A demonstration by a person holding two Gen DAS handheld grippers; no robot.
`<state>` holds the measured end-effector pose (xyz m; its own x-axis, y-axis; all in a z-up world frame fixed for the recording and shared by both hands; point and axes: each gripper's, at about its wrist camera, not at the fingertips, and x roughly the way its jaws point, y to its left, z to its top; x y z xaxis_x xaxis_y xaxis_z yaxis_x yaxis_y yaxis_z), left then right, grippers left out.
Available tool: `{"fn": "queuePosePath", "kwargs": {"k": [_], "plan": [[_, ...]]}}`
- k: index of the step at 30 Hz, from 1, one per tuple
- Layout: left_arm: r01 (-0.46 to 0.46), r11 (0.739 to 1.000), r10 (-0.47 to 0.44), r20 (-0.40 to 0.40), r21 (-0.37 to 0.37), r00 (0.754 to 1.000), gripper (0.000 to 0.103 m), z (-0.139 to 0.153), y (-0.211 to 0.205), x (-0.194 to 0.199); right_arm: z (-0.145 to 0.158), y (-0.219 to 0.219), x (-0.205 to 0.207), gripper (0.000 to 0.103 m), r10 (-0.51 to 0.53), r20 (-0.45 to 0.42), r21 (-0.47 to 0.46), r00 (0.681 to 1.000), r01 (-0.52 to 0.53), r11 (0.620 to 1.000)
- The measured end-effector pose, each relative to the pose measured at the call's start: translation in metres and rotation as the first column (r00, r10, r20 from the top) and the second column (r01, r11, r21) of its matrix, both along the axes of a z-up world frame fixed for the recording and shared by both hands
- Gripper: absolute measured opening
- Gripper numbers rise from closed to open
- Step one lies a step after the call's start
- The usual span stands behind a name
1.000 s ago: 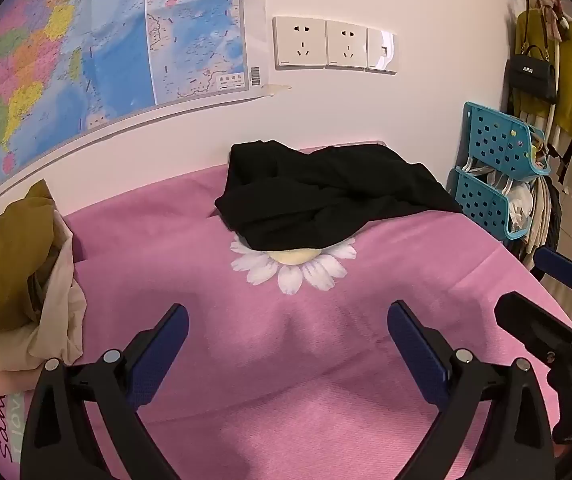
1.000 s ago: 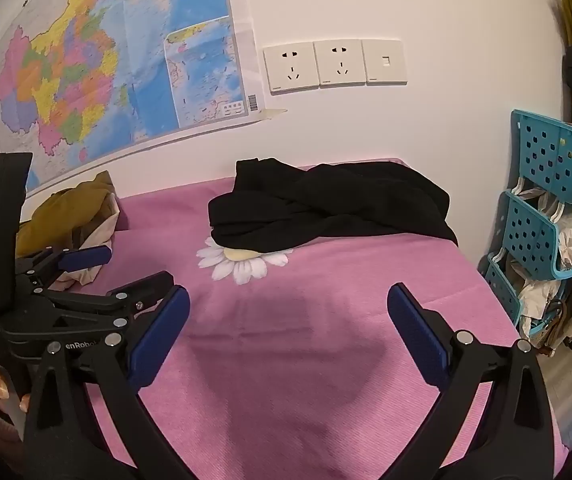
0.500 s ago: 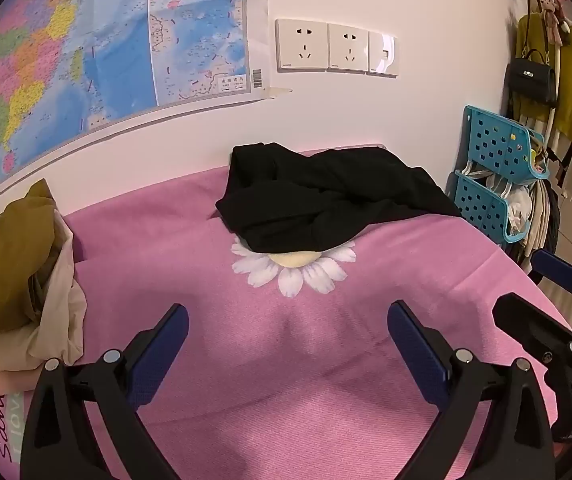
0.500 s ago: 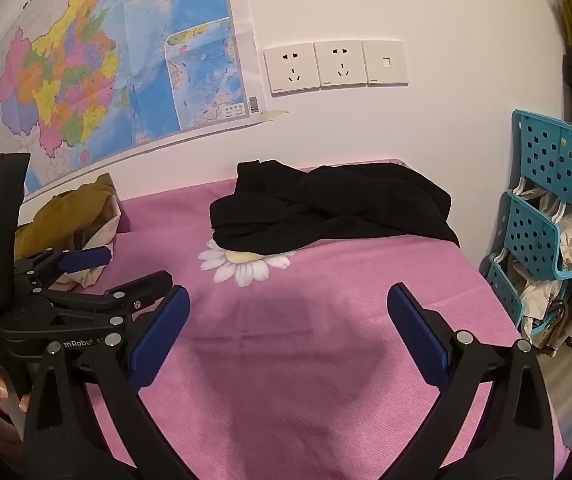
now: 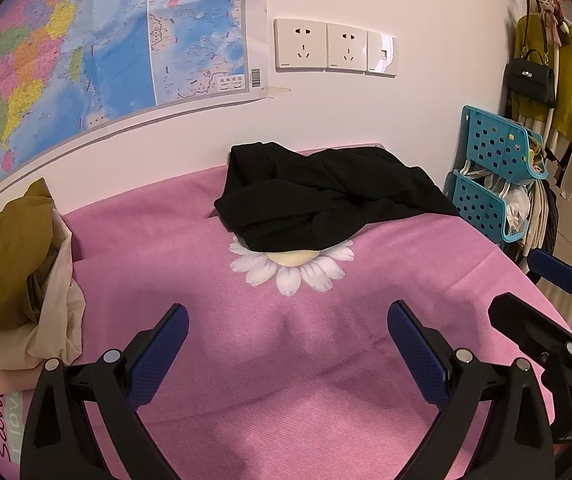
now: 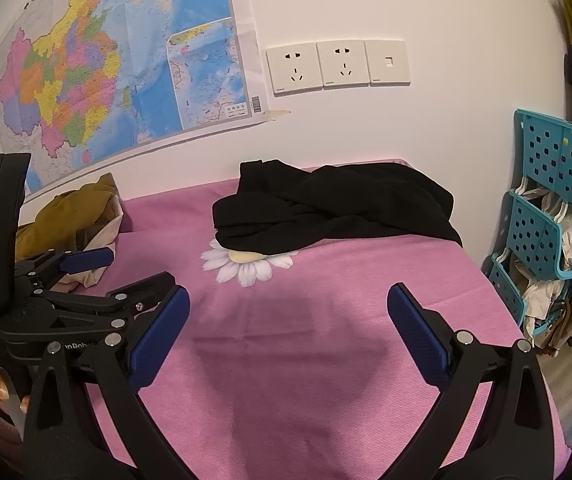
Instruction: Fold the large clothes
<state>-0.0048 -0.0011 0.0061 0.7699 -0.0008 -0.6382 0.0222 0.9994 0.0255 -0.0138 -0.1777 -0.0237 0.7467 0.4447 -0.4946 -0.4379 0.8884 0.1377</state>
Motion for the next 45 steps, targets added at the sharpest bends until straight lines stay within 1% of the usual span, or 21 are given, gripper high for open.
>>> {"fn": "queuePosePath", "kwargs": {"k": [28, 29, 45], "plan": [[-0.001, 1.000, 0.001, -0.008, 0.000, 1.000, 0.096, -0.0051, -0.0086, -0.0002, -0.0013, -0.0022, -0.0005, 0.097, 0.003, -0.005, 0.013, 1.000, -0.003, 1.000], [0.000, 1.000, 0.000, -0.006, -0.003, 1.000, 0.096, -0.0044, -0.0027, 0.0010, -0.0014, -0.0019, -0.0006, 0.097, 0.003, -0.005, 0.013, 1.000, -0.003, 1.000], [0.000, 1.000, 0.000, -0.007, -0.006, 1.000, 0.096, -0.0052, -0.0023, 0.0004, -0.0015, -0.0024, 0.0005, 0.097, 0.006, -0.004, 0.013, 1.000, -0.006, 1.000]]}}
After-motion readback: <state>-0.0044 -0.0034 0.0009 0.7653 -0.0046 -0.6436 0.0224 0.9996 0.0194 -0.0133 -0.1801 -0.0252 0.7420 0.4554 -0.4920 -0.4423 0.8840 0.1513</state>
